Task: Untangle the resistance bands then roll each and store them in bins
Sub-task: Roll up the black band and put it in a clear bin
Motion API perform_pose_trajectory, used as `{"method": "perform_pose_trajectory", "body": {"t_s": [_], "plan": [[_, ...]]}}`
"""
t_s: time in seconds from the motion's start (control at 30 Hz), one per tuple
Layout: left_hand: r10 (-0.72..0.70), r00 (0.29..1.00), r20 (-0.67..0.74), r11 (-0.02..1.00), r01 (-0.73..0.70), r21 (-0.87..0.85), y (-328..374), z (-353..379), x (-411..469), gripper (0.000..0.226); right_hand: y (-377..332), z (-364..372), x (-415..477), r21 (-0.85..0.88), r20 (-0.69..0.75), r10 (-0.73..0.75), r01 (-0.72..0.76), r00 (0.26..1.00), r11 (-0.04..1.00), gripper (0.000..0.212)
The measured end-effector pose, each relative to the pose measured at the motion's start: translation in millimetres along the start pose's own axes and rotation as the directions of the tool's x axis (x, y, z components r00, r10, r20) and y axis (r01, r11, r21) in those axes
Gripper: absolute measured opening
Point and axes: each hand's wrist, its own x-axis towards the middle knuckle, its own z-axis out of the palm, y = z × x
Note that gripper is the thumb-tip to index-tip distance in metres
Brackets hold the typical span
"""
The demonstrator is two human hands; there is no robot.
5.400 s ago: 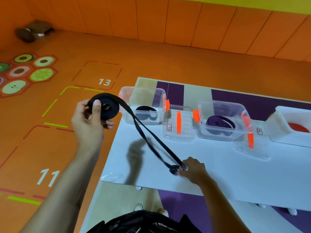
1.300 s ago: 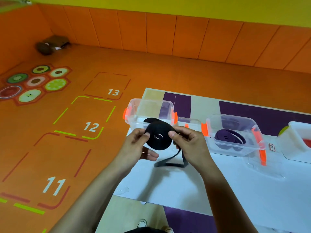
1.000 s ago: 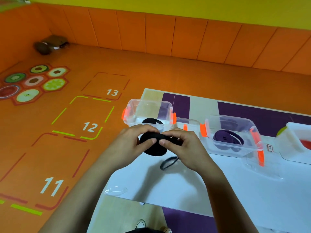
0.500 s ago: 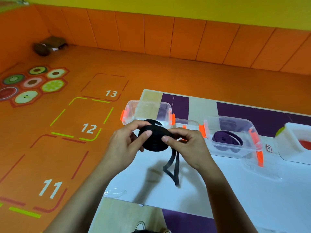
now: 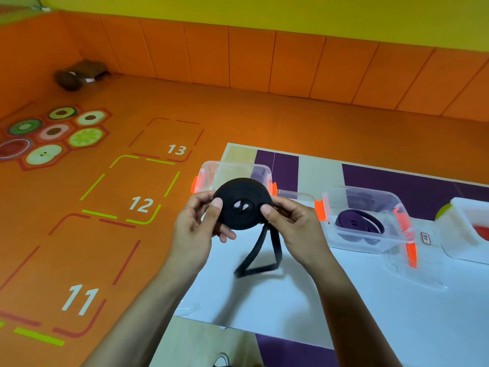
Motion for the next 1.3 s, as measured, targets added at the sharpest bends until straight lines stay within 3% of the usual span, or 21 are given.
{"method": "perform_pose_trajectory", "body": {"t_s": [0.07,0.1,0.17,0.2,0.3,0.37,0.5,0.6,0.77,0.93,1.07,1.2,1.3], "plan": [[-0.072,0.996,0.047,0.993,0.067,0.1,-4.2,-5.2,1.4,0.025,3.0,-5.2,1.3,-0.07,0.009,0.013,-0.012,1.0,0.997,0.02],[-0.086,0.994,0.065,0.969,0.068,0.238,-4.8,-11.1,3.8,0.017,3.5,-7.9,2.2,-0.127,0.023,0.012,-0.009,1.0,0.992,0.02],[-0.046,0.995,0.085,0.826,-0.01,0.564,-3.3,-25.8,7.3,0.003,4.6,-11.3,3.8,-0.215,0.075,0.008,0.008,0.997,0.977,0.02],[0.001,0.994,0.111,0.744,-0.075,0.664,-0.9,-31.1,7.6,0.008,5.1,-11.8,3.9,-0.248,0.104,0.013,0.014,0.994,0.969,0.02],[0.085,0.945,0.317,0.632,-0.297,0.716,12.6,-33.0,8.7,0.036,3.1,-10.7,1.5,-0.31,0.174,0.035,0.021,0.984,0.95,0.02],[0.072,0.89,0.451,0.559,-0.41,0.721,17.3,-26.9,11.0,0.032,3.2,-10.0,-1.3,-0.316,0.205,0.042,0.025,0.978,0.948,0.022],[0.099,0.884,0.457,0.459,-0.448,0.767,19.9,-19.4,10.0,0.022,4.2,-10.5,-5.9,-0.212,0.177,0.08,-0.042,0.981,0.976,0.021],[0.136,0.89,0.435,0.49,-0.442,0.751,21.6,-14.7,6.2,0.023,2.4,-14.5,-4.0,-0.093,0.142,0.135,-0.123,0.981,0.988,0.019],[0.113,0.921,0.373,0.723,-0.334,0.605,21.6,-14.9,5.3,0.007,11.5,-19.5,-4.4,-0.049,0.113,0.082,-0.077,0.99,0.996,0.017],[0.088,0.964,0.252,0.923,-0.174,0.342,21.1,-11.3,3.8,0.013,11.9,-18.6,-2.0,0.051,0.042,0.033,-0.035,0.999,0.998,0.02],[0.064,0.973,0.221,0.964,-0.118,0.239,16.2,-7.6,2.4,0.017,12.4,-9.1,-1.0,0.175,0.001,0.071,-0.07,0.997,0.982,0.031],[0.032,0.983,0.179,0.993,-0.051,0.103,11.5,-5.2,1.9,0.02,12.4,-4.2,-0.9,0.185,-0.017,0.147,-0.141,0.989,0.973,0.012],[-0.049,0.978,0.201,0.999,0.047,0.018,9.1,4.4,-3.6,0.015,11.4,-5.1,-0.6,0.199,-0.066,0.099,-0.084,0.993,0.976,0.013]]}}
